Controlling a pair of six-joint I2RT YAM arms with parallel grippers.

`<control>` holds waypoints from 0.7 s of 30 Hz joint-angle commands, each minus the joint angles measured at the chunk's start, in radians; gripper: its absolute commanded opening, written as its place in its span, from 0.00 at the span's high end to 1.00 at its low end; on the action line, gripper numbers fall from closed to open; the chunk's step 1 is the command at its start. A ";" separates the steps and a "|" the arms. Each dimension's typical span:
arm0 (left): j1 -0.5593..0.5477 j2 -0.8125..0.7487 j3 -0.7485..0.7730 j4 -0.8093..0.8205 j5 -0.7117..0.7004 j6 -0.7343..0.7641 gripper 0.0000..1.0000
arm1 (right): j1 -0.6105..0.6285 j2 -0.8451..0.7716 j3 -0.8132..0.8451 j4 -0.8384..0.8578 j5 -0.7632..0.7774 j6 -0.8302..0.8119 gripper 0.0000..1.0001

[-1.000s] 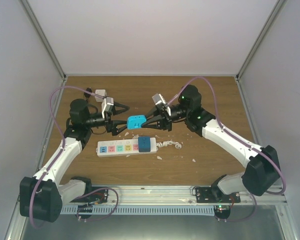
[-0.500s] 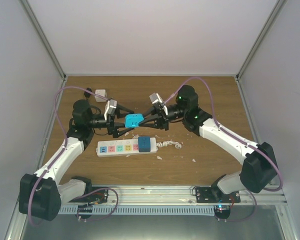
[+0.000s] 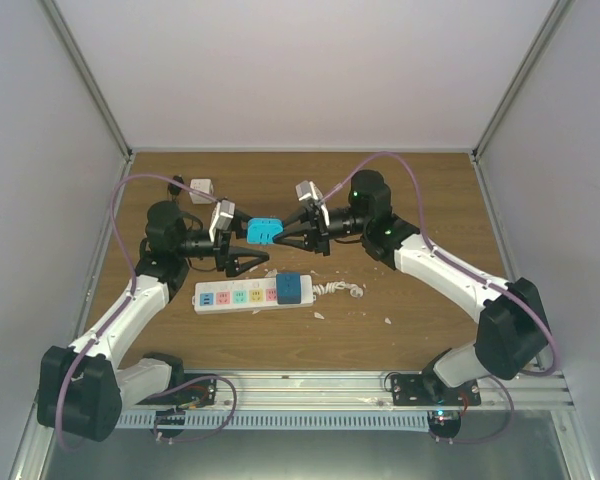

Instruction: Pull the plug off the socket

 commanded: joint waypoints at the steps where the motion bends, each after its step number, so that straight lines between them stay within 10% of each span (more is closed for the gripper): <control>1: 0.005 -0.017 0.000 0.034 -0.055 -0.014 0.13 | -0.004 0.001 -0.018 0.020 0.027 -0.007 0.99; 21: 0.055 -0.007 0.042 -0.132 -0.267 0.094 0.25 | 0.012 0.030 -0.071 0.093 -0.037 0.058 0.99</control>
